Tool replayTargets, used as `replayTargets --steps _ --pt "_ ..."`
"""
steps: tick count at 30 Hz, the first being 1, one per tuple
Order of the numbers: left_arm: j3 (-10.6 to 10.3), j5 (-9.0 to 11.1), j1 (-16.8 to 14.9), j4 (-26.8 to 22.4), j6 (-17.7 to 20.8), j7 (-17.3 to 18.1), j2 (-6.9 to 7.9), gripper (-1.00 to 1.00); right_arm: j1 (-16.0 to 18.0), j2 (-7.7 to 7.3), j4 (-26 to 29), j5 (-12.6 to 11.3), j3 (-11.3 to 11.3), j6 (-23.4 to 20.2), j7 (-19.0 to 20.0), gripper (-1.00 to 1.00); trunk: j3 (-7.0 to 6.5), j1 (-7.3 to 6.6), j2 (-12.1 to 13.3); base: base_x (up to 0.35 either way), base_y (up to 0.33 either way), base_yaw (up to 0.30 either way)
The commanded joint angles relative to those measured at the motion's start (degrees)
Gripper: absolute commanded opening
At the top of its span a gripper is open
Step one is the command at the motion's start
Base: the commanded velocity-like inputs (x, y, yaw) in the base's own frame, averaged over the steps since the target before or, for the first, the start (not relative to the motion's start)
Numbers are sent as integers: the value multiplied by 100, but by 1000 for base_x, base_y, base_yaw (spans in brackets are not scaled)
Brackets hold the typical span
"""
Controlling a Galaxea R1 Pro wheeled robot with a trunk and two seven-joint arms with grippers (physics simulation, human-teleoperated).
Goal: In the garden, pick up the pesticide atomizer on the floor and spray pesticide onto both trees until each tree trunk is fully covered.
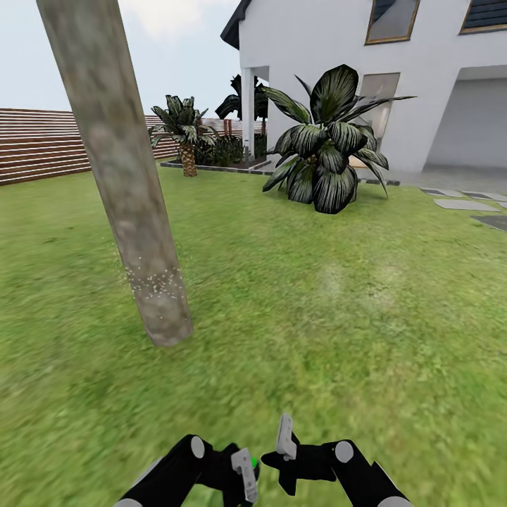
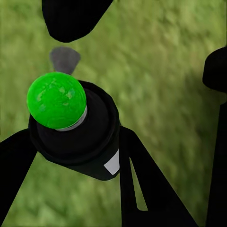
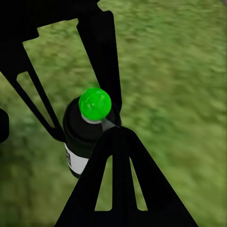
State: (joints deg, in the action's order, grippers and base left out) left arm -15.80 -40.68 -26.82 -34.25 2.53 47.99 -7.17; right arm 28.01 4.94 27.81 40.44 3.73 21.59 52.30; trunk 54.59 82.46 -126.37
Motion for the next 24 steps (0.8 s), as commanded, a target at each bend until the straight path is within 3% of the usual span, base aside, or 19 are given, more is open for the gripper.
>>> replayTargets --steps 1,17,21,24 --pt "-2 -20 -2 -15 27 26 -8 -100 2 7 5 43 40 20 29 -100 5 -1 -2 0 0 0" --pt "-1 -5 -8 -51 28 26 -52 -100 2 7 5 43 40 20 28 -100 5 -1 -2 0 0 0" --pt "32 -18 -8 -20 21 26 22 -100 2 7 5 43 40 20 30 -100 5 -1 -2 0 0 0" --pt "48 -19 -8 -28 19 26 229 -100 2 7 5 43 40 20 32 -100 5 -1 -2 0 0 0"
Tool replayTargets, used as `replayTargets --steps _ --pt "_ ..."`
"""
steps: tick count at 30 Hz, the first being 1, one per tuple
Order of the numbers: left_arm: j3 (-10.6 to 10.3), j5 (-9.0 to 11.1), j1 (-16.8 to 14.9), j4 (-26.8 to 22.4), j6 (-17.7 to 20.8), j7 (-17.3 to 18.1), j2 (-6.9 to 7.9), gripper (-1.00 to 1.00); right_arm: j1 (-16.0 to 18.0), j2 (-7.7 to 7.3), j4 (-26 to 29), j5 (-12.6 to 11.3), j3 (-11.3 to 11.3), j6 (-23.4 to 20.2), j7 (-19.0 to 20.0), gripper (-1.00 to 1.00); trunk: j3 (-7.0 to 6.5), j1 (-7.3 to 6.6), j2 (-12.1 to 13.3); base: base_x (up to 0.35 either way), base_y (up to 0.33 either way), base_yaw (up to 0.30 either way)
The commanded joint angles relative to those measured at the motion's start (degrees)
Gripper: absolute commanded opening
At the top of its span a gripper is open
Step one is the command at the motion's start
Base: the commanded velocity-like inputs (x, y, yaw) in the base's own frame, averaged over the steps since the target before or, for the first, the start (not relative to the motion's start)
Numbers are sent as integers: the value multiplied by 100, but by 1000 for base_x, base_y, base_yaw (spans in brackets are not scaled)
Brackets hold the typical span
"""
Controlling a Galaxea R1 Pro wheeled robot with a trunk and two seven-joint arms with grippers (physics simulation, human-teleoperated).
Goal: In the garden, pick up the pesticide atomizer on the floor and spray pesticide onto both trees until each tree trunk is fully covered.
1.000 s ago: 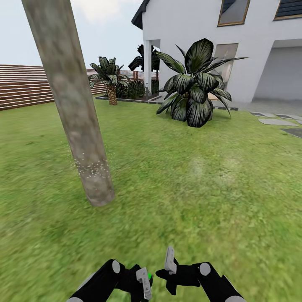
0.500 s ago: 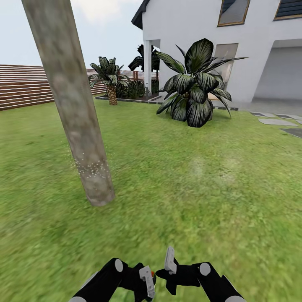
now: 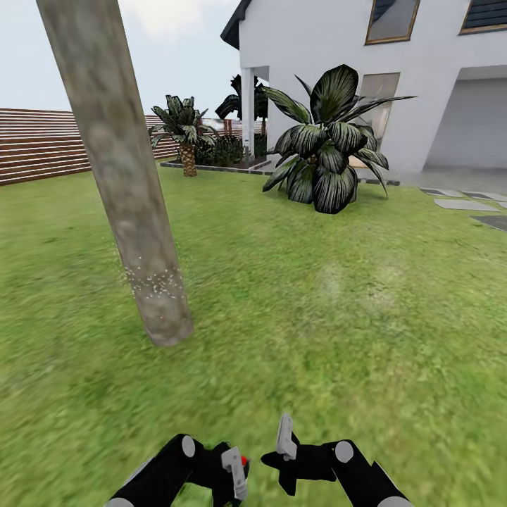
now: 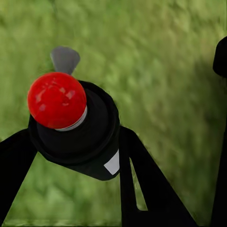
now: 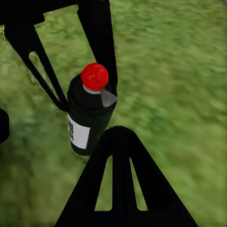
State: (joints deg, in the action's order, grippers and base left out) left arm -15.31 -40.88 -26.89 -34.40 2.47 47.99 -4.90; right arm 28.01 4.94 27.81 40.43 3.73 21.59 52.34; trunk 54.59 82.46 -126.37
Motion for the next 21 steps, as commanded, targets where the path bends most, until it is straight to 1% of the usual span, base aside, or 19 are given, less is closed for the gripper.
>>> replayTargets --steps 1,3,5,6,7,10,12,13,14,16,17,19,20,21 --pt "1 5 -1 -13 26 27 91 -100 2 7 5 43 40 20 29 -100 5 -1 -2 0 0 0" --pt "6 10 2 -14 26 27 294 -100 2 5 2 43 40 20 30 -100 5 -1 -2 0 0 0" --pt "32 23 13 -21 24 27 579 -100 2 0 -1 43 43 20 30 -100 5 -1 -2 0 0 0" --pt "67 25 21 -22 21 27 711 -100 2 -3 -2 45 46 24 30 -100 5 -1 -2 0 0 0" --pt "103 26 27 -25 19 27 794 -100 2 -6 -3 45 47 26 30 -100 5 -1 -2 0 0 0" --pt "292 27 50 -31 16 27 1135 -100 2 -24 -11 44 48 29 30 -100 5 -1 -2 0 0 0" --pt "377 33 68 -26 0 27 1350 -100 2 -38 -24 49 45 29 30 -100 5 -1 -2 0 0 0" --pt "400 39 73 -9 -45 27 1456 -100 2 -43 -34 55 46 29 30 100 5 -1 -2 0 0 0" --pt "412 46 76 10 -135 27 1546 -100 2 -49 -41 54 49 29 21 100 5 -1 -2 0 0 0" --pt "420 46 82 35 -253 27 1610 -100 -1 -59 -50 53 60 40 -11 100 5 -1 -2 0 0 0" --pt "422 49 84 73 -280 22 1626 -100 -4 -67 -53 52 69 43 -89 100 5 -1 -2 0 0 0" --pt "475 59 86 174 -299 -82 1630 -100 -12 -141 -60 44 83 48 -543 100 5 -1 -2 0 0 0" --pt "630 83 87 226 -305 -283 1615 -100 -19 -214 -108 35 88 43 -1034 100 5 -1 -2 0 0 0" --pt "766 116 87 262 -309 -457 1601 -100 -24 -248 -204 30 89 41 -1385 100 5 -1 -2 0 0 0"
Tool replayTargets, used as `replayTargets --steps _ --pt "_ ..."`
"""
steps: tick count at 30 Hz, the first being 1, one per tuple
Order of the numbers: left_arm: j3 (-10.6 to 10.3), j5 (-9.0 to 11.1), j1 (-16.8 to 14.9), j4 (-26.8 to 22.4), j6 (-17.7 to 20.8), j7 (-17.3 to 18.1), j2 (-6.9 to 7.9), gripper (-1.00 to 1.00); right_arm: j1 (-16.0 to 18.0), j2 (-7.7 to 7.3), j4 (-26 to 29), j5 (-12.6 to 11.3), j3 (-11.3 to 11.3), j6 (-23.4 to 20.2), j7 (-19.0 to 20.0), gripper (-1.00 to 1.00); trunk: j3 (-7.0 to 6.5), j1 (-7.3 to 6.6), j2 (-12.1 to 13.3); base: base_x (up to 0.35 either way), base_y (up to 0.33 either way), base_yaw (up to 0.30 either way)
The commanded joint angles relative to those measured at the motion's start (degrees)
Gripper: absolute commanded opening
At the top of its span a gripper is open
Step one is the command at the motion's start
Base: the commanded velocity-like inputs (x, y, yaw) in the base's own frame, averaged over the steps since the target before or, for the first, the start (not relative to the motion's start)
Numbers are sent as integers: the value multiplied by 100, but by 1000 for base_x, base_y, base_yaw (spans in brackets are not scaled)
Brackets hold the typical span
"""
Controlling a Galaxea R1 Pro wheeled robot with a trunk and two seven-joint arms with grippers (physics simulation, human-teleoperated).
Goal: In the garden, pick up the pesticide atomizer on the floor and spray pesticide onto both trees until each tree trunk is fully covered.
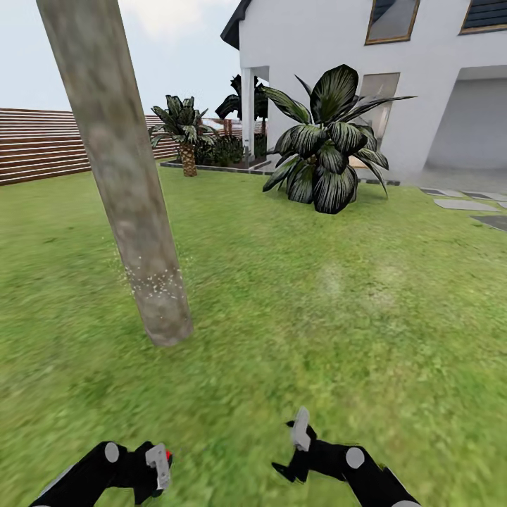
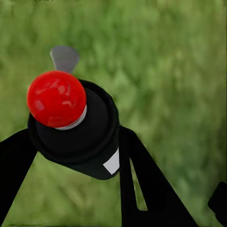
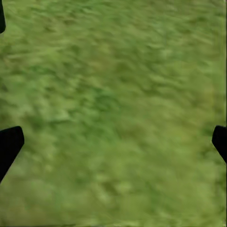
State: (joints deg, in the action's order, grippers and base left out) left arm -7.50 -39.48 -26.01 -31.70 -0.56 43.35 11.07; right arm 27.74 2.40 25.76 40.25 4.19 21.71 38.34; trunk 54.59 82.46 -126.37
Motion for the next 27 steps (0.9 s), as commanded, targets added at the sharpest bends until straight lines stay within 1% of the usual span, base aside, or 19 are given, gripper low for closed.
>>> replayTargets --steps 1,2,3,4,6,7,9,10,11,12,13,14,15,17,18,19,22,25,27 --pt "267 54 -1 104 -16 -336 -23 -100 -1 -26 -312 38 47 31 -669 100 5 -1 -2 0 0 0" --pt "450 131 -1 209 -25 -539 -37 -100 -3 -40 -533 32 50 32 -1141 100 5 -1 -2 0 0 0" --pt "734 330 -1 433 -45 -817 -49 -100 -4 -52 -851 24 53 35 -1995 100 5 -1 -2 0 0 0" --pt "964 576 -1 654 -152 -1043 -55 -100 -5 -58 -1106 -4 55 39 -2811 100 5 -1 -2 0 0 0" --pt "1305 1161 2 1149 -741 -1551 -60 -100 -22 -76 -1605 -208 56 89 -4347 100 5 -1 -2 0 0 0" --pt "1386 1426 11 1429 -1046 -1876 -60 -100 -54 -106 -1786 -353 54 214 -4963 100 5 -1 -2 0 0 0" --pt "1443 1732 20 1781 -1325 -2391 -56 -100 -95 -187 -1915 -534 53 612 -5527 100 5 -1 -2 0 0 0" --pt "1465 1930 24 1999 -1466 -2757 -56 -100 -124 -251 -1959 -697 55 963 -5780 100 5 -1 -2 0 0 0" --pt "1479 2141 57 2172 -1619 -3081 -59 -100 -139 -305 -1983 -937 55 1226 -5936 100 5 -1 -2 0 0 0" --pt "1484 2300 90 2256 -1737 -3264 -60 -100 -145 -332 -1994 -1139 54 1329 -5996 100 5 -1 -2 0 0 0" --pt "1486 2585 165 2355 -1943 -3468 -64 -100 -155 -356 -2023 -1476 47 1418 -6041 100 5 -1 -2 0 0 0" --pt "1487 2811 250 2410 -2096 -3574 -67 -100 -179 -368 -2087 -1686 43 1463 -6059 100 5 -1 -2 0 0 0" --pt "1488 2950 330 2438 -2182 -3628 -74 -100 -202 -374 -2160 -1798 41 1488 -6067 100 5 -1 -2 0 0 0" --pt "1488 3072 402 2462 -2244 -3678 -92 -100 -221 -369 -2225 -1891 37 1511 -6067 100 5 -1 -2 0 0 0" --pt "1492 3088 411 2469 -2236 -3689 -96 -100 -223 -363 -2234 -1900 32 1516 -6065 100 5 -1 -2 0 0 0" --pt "1491 3096 416 2472 -2233 -3700 -105 -100 -224 -336 -2242 -1903 23 1518 -6061 100 5 -1 -2 0 0 0" --pt "1491 3094 428 2476 -2220 -3706 -190 -100 -225 -160 -2252 -1906 20 1520 -6069 100 5 -1 -2 0 0 0" --pt "1484 3078 429 2483 -2209 -3696 -222 -100 -232 -117 -2259 -1905 21 1520 -6076 100 5 -1 -2 0 0 0" --pt "1480 3079 430 2477 -2199 -3708 -220 -100 -234 -132 -2260 -1916 30 1528 -6089 100 5 -1 -2 0 0 0"
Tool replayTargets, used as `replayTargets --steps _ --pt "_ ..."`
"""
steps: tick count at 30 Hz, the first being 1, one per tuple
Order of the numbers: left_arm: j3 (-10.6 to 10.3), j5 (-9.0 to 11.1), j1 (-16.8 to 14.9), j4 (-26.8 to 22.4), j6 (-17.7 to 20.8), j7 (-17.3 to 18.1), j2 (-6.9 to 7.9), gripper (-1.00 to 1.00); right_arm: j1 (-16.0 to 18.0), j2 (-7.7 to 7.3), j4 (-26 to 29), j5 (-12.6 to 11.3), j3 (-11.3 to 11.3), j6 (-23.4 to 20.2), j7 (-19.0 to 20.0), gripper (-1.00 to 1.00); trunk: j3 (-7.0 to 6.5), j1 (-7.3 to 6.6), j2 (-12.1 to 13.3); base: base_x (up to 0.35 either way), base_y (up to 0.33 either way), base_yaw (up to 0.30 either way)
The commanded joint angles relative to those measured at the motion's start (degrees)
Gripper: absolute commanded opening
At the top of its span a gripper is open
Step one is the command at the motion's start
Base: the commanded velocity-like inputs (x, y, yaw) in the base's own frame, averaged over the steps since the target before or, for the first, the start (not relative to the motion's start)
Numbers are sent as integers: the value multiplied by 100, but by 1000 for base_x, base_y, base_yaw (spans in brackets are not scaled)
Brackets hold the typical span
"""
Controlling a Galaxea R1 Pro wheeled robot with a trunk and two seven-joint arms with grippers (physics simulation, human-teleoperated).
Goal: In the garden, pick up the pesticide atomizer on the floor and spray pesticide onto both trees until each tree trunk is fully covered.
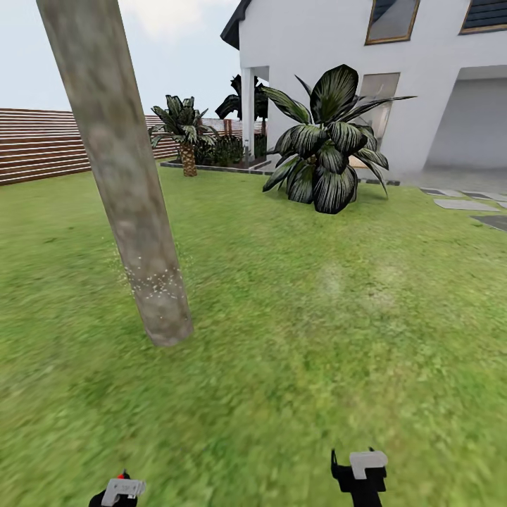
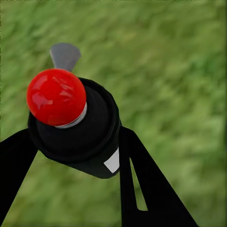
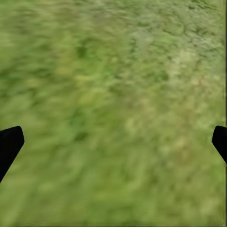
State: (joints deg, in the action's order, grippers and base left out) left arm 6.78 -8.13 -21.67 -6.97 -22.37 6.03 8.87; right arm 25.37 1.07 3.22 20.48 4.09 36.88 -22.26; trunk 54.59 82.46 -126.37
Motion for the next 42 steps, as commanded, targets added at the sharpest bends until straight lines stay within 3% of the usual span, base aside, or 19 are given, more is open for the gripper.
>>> replayTargets --steps 1,7,18,23,25,34,42 --pt "52 -52 -3 3 -27 18 -5 -100 3 -5 -2 51 44 12 -31 100 5 -1 -2 0 0 0" --pt "72 29 3 -5 -96 14 44 -100 3 1 -5 20 56 4 -32 100 5 -1 -2 0 0 0" --pt "60 127 17 11 -101 15 -25 -100 3 28 -5 -10 60 3 -32 100 5 -1 -2 -66 46 -2" --pt "69 128 140 -33 -101 13 -6 -100 3 11 -5 -619 59 -4 -21 100 5 -1 -2 -269 174 -203" --pt "75 128 150 -39 -101 13 14 -100 3 9 -8 -694 58 -5 -15 100 5 -1 -2 -297 147 -261" --pt "69 348 155 -42 -99 80 29 -100 -10 8 -14 -721 51 -5 -6 100 5 -1 -2 -301 157 -267" --pt "53 350 155 -35 -101 40 -1 -100 -63 9 -14 -721 48 -5 2 100 5 -1 -2 -221 132 -267"
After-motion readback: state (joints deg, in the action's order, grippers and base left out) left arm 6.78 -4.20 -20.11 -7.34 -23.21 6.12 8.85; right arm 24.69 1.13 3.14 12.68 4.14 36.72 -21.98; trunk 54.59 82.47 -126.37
